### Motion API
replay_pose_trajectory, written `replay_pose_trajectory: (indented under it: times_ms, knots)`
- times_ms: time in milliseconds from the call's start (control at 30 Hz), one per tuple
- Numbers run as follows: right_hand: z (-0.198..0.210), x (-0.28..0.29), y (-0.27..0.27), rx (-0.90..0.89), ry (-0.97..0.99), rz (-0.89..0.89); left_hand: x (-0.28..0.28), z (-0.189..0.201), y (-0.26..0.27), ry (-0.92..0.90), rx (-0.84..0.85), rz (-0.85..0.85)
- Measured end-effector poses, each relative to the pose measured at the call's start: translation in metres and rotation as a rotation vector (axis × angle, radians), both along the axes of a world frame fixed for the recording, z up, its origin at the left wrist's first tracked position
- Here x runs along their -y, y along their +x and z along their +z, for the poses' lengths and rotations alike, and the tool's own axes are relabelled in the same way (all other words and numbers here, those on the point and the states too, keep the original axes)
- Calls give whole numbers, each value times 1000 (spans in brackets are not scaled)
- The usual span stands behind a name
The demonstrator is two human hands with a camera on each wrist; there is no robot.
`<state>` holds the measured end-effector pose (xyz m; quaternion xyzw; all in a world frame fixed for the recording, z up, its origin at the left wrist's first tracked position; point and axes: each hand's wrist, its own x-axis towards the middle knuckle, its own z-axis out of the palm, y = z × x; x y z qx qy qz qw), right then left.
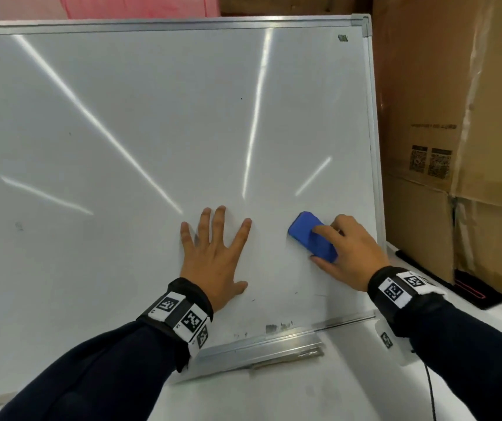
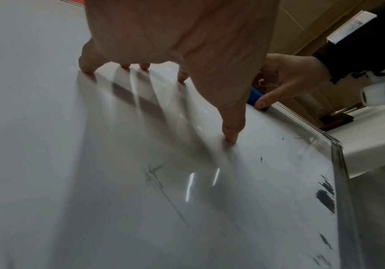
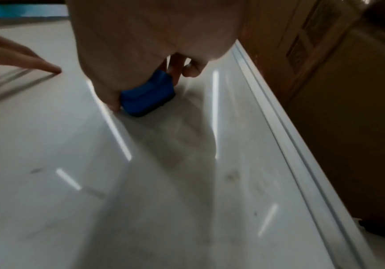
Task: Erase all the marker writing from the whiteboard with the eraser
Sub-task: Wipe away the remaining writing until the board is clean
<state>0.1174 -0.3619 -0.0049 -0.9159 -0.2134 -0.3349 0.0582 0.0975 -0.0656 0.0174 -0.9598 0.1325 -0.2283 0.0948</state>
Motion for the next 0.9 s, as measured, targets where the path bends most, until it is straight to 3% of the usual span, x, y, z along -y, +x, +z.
replay_pose_trajectory:
  times_ms: [100, 167, 267, 400, 567, 900]
  knots:
    - [-24, -7, -10, -65, -318, 152, 2, -13, -5, 27, -30, -8]
    - [-33, -5, -15, -93, -403, 195, 3, -24, -9, 45, -61, -9]
    - [-33, -5, -16, -106, -356, 190, 2, -44, -17, 71, -103, 11]
    - [-37, 4, -18, -215, -442, 172, -2, -68, -28, 91, -135, 27]
    - [-45, 16, -24, -286, -448, 114, -6, -79, -30, 84, -128, 22]
    - [-63, -81, -10, -155, -427, 294, -25, -91, -18, 104, -48, 14]
